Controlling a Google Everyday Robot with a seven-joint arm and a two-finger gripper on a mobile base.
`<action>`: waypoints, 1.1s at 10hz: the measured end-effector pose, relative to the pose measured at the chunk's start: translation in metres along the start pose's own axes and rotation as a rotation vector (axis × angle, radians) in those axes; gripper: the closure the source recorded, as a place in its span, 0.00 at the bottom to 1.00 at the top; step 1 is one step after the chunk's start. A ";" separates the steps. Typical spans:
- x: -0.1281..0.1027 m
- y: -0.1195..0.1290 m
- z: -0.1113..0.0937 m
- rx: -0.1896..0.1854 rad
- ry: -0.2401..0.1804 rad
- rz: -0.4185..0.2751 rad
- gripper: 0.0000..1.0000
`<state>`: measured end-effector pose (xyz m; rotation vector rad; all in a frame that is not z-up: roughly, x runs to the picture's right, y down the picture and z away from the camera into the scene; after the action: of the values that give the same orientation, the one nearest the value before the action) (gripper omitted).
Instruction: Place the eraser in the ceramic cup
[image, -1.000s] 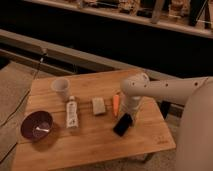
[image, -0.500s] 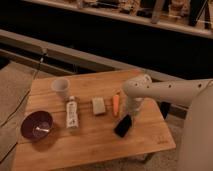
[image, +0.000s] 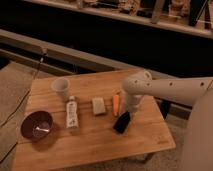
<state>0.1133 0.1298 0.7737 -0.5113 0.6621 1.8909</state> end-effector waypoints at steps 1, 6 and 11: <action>-0.005 0.013 -0.013 -0.005 -0.019 -0.035 0.98; -0.029 0.112 -0.076 -0.071 -0.134 -0.275 0.98; -0.033 0.210 -0.107 -0.129 -0.260 -0.518 0.98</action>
<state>-0.0613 -0.0304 0.7580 -0.4553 0.2071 1.4760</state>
